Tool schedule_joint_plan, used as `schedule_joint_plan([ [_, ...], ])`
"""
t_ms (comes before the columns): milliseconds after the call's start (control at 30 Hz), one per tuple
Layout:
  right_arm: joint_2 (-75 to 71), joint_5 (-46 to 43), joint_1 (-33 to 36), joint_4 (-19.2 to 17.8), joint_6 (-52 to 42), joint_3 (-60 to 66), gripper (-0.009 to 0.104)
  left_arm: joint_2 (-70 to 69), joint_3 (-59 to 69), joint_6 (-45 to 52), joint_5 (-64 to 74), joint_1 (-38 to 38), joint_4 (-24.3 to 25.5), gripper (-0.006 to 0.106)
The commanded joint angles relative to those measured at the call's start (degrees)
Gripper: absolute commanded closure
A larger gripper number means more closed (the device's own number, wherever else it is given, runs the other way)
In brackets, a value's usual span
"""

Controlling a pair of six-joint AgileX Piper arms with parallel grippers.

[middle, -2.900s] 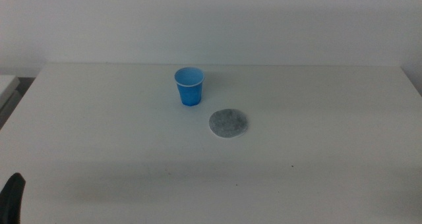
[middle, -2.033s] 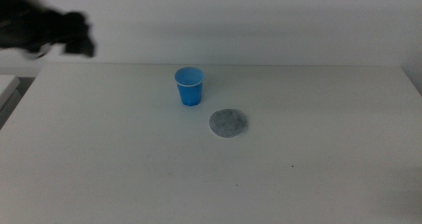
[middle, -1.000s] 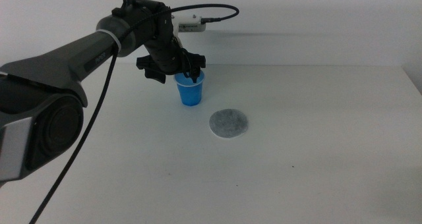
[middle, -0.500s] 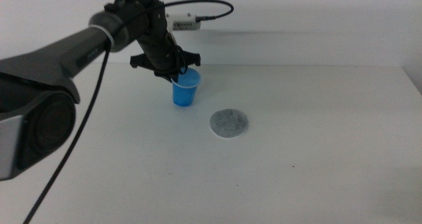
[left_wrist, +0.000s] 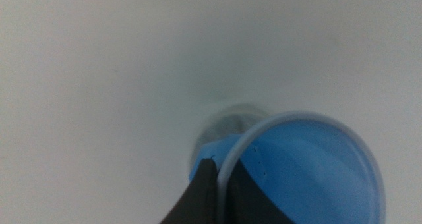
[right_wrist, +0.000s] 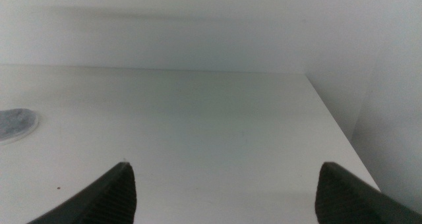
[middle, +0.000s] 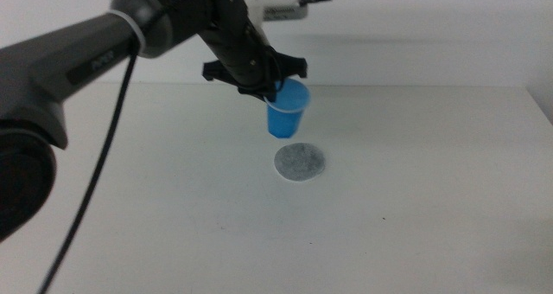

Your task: Place an empty cup on a cup mat.

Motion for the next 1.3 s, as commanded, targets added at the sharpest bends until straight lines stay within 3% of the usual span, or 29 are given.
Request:
schedule_joint_plan([
  [0, -0.28, -0.38, -0.01, -0.31, -0.23, 0.19, 0.002, 0.52, 0.41, -0.06, -1.24, -1.36, -0.75, 0.102],
  [333, -0.28, -0.38, -0.01, -0.31, -0.23, 0.19, 0.002, 6.23, 0.41, 0.64, -3.36, -2.16, -4.97, 0.102],
  [600, -0.28, -0.38, -0.01, -0.31, -0.23, 0.19, 0.002, 7.89, 0.41, 1.96, -4.75, -2.16, -5.33, 0.098],
  [733, -0.28, -0.38, -0.01, -0.31, -0.23, 0.19, 0.002, 7.89, 0.29, 4.12, -3.77, -2.16, -5.33, 0.082],
  [900, -0.28, -0.38, -0.01, -0.31, -0.23, 0.19, 0.002, 4.86, 0.29, 11.64, 0.66, -0.91, -4.89, 0.036],
  [1000, -0.28, -0.38, -0.01, -0.31, -0.23, 0.19, 0.002, 1.51, 0.29, 10.80, 4.89, 0.72, -3.70, 0.010],
  [1100, -0.28, -0.38, -0.01, -0.31, -0.23, 0.19, 0.002, -3.13, 0.52, 10.18, 9.48, 1.81, -2.63, 0.007],
  [1267, -0.28, -0.38, -0.01, -0.31, -0.23, 0.19, 0.002, -17.09, 9.05, 10.13, 10.05, 1.81, 6.69, 0.007],
])
